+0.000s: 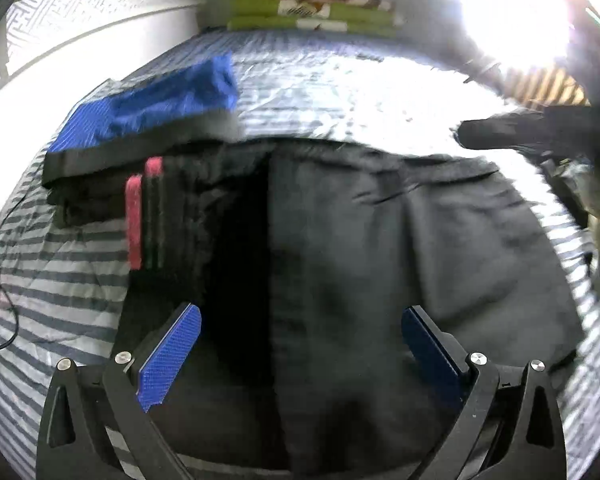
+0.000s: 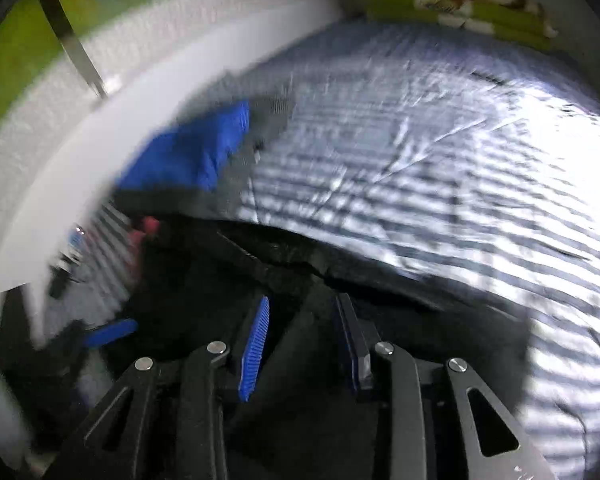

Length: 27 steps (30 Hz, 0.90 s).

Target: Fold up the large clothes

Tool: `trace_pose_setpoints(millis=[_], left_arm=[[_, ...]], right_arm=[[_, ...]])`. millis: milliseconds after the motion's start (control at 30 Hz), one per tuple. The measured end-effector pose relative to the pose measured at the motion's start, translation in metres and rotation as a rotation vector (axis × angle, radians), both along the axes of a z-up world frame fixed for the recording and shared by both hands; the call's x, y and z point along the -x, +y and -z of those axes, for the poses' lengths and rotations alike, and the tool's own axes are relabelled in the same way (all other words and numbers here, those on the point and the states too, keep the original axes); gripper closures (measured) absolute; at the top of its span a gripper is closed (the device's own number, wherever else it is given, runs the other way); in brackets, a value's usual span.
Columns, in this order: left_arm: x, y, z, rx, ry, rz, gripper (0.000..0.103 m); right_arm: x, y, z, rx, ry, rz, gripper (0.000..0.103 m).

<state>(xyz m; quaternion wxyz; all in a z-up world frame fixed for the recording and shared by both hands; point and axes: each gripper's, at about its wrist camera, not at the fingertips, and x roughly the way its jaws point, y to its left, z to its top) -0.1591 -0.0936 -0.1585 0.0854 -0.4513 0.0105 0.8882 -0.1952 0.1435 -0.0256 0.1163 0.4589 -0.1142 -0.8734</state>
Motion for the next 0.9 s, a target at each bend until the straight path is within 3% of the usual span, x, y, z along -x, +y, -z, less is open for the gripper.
trace_pose_setpoints(millis=[133, 233, 333, 400, 433, 567, 700, 833, 900], left_arm=[[-0.007, 0.020, 0.001, 0.005, -0.007, 0.070, 0.001], [-0.003, 0.036, 0.022, 0.068, -0.048, 0.087, 0.001], [-0.003, 0.045, 0.029, 0.134, -0.037, 0.082, 0.000], [-0.007, 0.047, 0.024, 0.196, -0.010, 0.063, 0.000], [-0.012, 0.047, 0.019, 0.217, 0.007, 0.059, 0.000], [-0.024, 0.053, 0.000, 0.106, 0.055, 0.130, 0.000], [-0.021, 0.075, 0.026, 0.189, -0.004, 0.190, 0.000], [-0.020, 0.070, 0.028, 0.147, -0.020, 0.189, 0.000], [-0.019, 0.072, 0.026, 0.156, -0.017, 0.191, 0.000]], right_arm=[[-0.087, 0.041, -0.020, 0.006, 0.036, 0.087, 0.073], [-0.136, 0.059, 0.009, 0.042, -0.033, 0.146, 0.073], [-0.153, 0.066, 0.066, 0.017, -0.199, 0.176, 0.073], [-0.167, 0.078, 0.068, 0.032, -0.168, 0.200, 0.074], [-0.170, 0.084, 0.065, 0.045, -0.165, 0.217, 0.073], [-0.178, 0.106, 0.054, 0.122, -0.094, 0.294, 0.072], [-0.153, 0.112, 0.054, 0.070, -0.105, 0.295, 0.072], [-0.124, 0.104, 0.074, 0.122, -0.186, 0.213, 0.071], [-0.131, 0.098, 0.073, 0.123, -0.155, 0.196, 0.071]])
